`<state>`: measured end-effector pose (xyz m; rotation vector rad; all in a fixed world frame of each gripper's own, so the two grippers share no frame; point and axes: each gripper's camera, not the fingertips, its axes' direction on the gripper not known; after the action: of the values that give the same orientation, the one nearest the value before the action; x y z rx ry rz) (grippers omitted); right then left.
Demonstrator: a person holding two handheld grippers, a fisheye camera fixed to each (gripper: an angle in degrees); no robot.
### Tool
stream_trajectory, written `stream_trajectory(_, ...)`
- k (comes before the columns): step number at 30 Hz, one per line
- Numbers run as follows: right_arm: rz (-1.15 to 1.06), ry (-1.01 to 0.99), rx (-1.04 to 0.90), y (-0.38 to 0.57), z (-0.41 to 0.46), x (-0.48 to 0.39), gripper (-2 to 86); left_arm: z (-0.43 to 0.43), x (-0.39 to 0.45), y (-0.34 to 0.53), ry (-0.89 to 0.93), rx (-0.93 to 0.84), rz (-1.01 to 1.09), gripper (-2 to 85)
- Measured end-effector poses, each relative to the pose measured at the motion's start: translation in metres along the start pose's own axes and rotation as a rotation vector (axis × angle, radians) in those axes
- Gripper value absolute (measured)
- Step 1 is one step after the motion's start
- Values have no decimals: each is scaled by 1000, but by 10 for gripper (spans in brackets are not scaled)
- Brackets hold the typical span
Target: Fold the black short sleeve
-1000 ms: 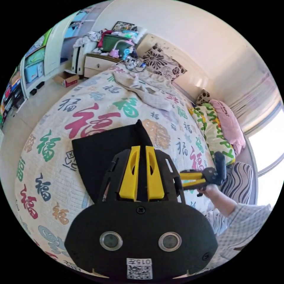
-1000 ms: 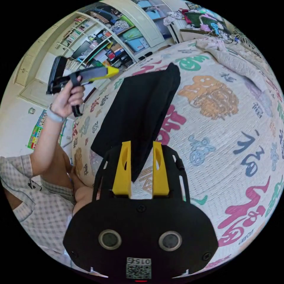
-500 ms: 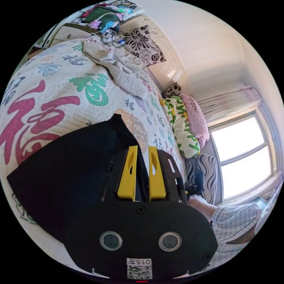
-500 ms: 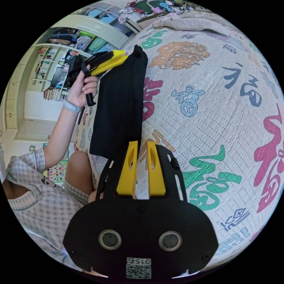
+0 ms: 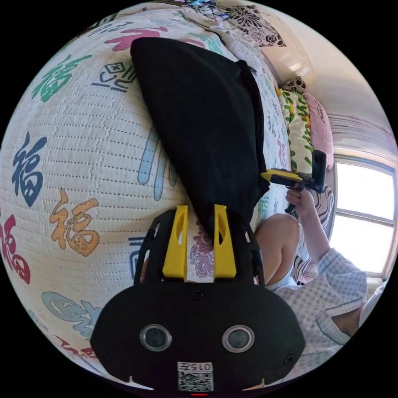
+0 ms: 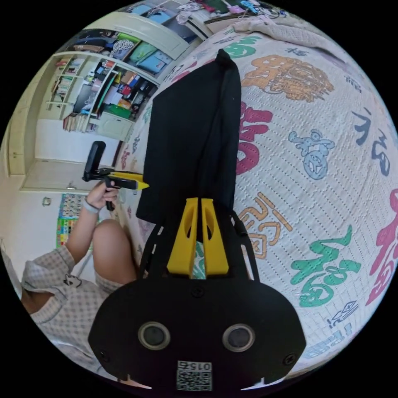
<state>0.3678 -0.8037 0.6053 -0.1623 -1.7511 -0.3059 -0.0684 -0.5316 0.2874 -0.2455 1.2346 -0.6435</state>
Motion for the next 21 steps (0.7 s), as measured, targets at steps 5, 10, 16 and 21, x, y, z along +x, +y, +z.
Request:
stream_trajectory(5, -49, -7, 9, 28, -20, -10, 7, -41, 6, 12, 144, 132, 56, 1)
stream_trajectory(10, -148, 75, -155, 44, -6, -21, 38, -79, 14, 29, -160, 169, 64, 5)
stream_trajectory(16, 0, 162, -1, 24, -16, -15, 102, -80, 35, 0, -223, 204, 53, 80)
stream_trajectory(21, 40, 174, -27, 14, 22, -27, 126, -70, 95, -83, -153, 311, 130, 125)
